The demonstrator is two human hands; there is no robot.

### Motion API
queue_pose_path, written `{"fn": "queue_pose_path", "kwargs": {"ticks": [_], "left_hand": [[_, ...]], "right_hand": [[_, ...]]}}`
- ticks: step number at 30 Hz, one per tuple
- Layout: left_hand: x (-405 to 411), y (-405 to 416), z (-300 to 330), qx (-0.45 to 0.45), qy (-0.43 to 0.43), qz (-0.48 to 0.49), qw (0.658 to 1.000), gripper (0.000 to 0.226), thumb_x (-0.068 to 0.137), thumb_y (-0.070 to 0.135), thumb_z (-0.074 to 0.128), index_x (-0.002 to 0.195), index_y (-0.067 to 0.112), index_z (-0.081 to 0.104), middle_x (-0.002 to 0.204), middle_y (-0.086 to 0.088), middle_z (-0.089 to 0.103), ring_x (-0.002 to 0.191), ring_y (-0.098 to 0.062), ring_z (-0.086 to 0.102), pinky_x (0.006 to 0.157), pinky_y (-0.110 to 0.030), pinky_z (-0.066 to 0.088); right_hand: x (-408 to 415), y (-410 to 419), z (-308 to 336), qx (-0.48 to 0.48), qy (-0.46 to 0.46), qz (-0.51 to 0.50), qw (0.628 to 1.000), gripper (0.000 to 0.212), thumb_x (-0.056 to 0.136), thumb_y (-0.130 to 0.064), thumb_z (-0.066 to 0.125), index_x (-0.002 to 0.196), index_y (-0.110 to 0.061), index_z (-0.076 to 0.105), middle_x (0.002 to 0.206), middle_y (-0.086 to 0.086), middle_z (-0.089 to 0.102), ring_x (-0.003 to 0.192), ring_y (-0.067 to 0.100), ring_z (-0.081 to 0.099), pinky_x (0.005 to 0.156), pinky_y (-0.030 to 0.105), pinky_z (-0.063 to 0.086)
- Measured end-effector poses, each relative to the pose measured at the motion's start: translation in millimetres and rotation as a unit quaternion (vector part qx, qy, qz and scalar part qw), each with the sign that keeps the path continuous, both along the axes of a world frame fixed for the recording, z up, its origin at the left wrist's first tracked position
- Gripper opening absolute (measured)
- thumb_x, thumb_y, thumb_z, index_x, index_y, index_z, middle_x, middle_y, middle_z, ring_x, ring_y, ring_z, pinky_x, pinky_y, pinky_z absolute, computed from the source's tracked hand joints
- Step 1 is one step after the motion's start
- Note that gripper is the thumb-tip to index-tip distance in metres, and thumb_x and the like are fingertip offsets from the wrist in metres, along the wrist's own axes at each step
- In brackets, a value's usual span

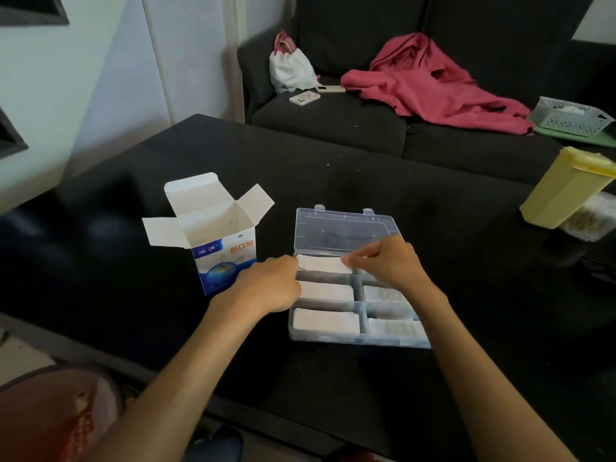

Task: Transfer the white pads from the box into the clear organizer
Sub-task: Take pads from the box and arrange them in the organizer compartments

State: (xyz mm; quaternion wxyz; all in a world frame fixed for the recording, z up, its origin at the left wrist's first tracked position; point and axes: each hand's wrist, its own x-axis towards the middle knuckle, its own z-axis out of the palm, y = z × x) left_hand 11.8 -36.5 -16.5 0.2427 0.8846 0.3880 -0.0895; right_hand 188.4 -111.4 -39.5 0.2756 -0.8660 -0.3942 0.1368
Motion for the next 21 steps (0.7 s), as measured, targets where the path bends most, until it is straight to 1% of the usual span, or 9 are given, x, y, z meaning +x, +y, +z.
{"fn": "queue_pose_path", "kwargs": {"ticks": [2, 5, 8, 10, 13, 17, 19, 20, 21], "left_hand": [[-2, -1, -1, 0.042, -0.021, 0.014, 0.999, 0.039, 0.097, 0.019, 0.045, 0.136, 0.022, 0.043, 0.130, -0.001, 0.054, 0.110, -0.019, 0.056, 0.091, -0.033, 0.048], [-5, -1, 3, 0.114, -0.090, 0.053, 0.988, 0.035, 0.095, 0.028, 0.053, 0.130, 0.025, 0.053, 0.130, 0.000, 0.056, 0.113, -0.018, 0.056, 0.092, -0.032, 0.046], [-5, -1, 7, 0.146, -0.122, 0.066, 0.980, 0.032, 0.093, 0.031, 0.056, 0.124, 0.025, 0.060, 0.129, 0.002, 0.059, 0.114, -0.019, 0.056, 0.095, -0.029, 0.044], [-4, -1, 7, 0.159, -0.130, 0.065, 0.976, 0.026, 0.093, 0.029, 0.056, 0.117, 0.023, 0.065, 0.124, 0.003, 0.062, 0.109, -0.018, 0.058, 0.091, -0.025, 0.043], [-3, -1, 5, 0.169, -0.145, 0.070, 0.972, 0.022, 0.093, 0.027, 0.057, 0.111, 0.022, 0.068, 0.118, 0.003, 0.065, 0.104, -0.017, 0.059, 0.088, -0.022, 0.042], [-2, 2, 2, 0.174, -0.146, 0.071, 0.971, 0.022, 0.092, 0.028, 0.058, 0.112, 0.024, 0.068, 0.118, 0.003, 0.065, 0.104, -0.018, 0.060, 0.092, -0.025, 0.045], [-5, 1, 4, 0.180, -0.151, 0.063, 0.970, 0.026, 0.091, 0.031, 0.059, 0.115, 0.026, 0.066, 0.119, 0.005, 0.065, 0.104, -0.017, 0.061, 0.093, -0.028, 0.045], [-7, 1, 6, 0.179, -0.170, 0.064, 0.967, 0.028, 0.091, 0.034, 0.059, 0.117, 0.027, 0.065, 0.119, 0.006, 0.065, 0.103, -0.015, 0.062, 0.092, -0.028, 0.046], [-10, -1, 11, 0.180, -0.207, 0.072, 0.959, 0.030, 0.090, 0.036, 0.059, 0.118, 0.028, 0.065, 0.116, 0.008, 0.067, 0.099, -0.011, 0.063, 0.087, -0.026, 0.048]], "right_hand": [[1, 0, 2, 0.006, -0.004, 0.005, 1.000, 0.022, 0.078, -0.039, 0.071, 0.092, -0.022, 0.074, 0.093, 0.000, 0.070, 0.073, 0.009, 0.057, 0.078, 0.030, 0.055], [3, 0, 2, 0.009, -0.004, 0.014, 1.000, 0.023, 0.077, -0.040, 0.071, 0.092, -0.023, 0.073, 0.089, -0.003, 0.067, 0.067, 0.008, 0.053, 0.074, 0.026, 0.052], [1, 0, 1, -0.009, 0.008, 0.033, 0.999, 0.027, 0.075, -0.045, 0.071, 0.095, -0.025, 0.072, 0.092, -0.002, 0.067, 0.074, 0.009, 0.056, 0.080, 0.032, 0.055], [-1, 0, 1, -0.021, 0.009, 0.044, 0.999, 0.029, 0.076, -0.046, 0.070, 0.097, -0.027, 0.071, 0.095, -0.002, 0.066, 0.082, 0.010, 0.058, 0.085, 0.037, 0.054], [-2, 0, 0, -0.019, 0.007, 0.045, 0.999, 0.029, 0.076, -0.046, 0.070, 0.098, -0.027, 0.071, 0.097, -0.001, 0.068, 0.082, 0.011, 0.058, 0.086, 0.039, 0.054], [-2, -1, 4, 0.006, 0.016, 0.040, 0.999, 0.028, 0.078, -0.045, 0.068, 0.096, -0.024, 0.071, 0.087, -0.002, 0.065, 0.069, 0.007, 0.053, 0.077, 0.029, 0.053], [-4, -3, 15, 0.034, 0.027, 0.035, 0.998, 0.029, 0.079, -0.045, 0.066, 0.096, -0.023, 0.071, 0.088, -0.002, 0.064, 0.073, 0.007, 0.054, 0.074, 0.025, 0.051], [-6, -4, 23, 0.054, 0.030, 0.032, 0.998, 0.030, 0.080, -0.044, 0.065, 0.098, -0.021, 0.070, 0.089, -0.002, 0.063, 0.074, 0.007, 0.055, 0.071, 0.022, 0.050], [-8, -5, 32, 0.078, 0.026, 0.031, 0.996, 0.030, 0.081, -0.043, 0.064, 0.100, -0.020, 0.070, 0.089, -0.002, 0.063, 0.074, 0.007, 0.055, 0.068, 0.019, 0.048]]}}
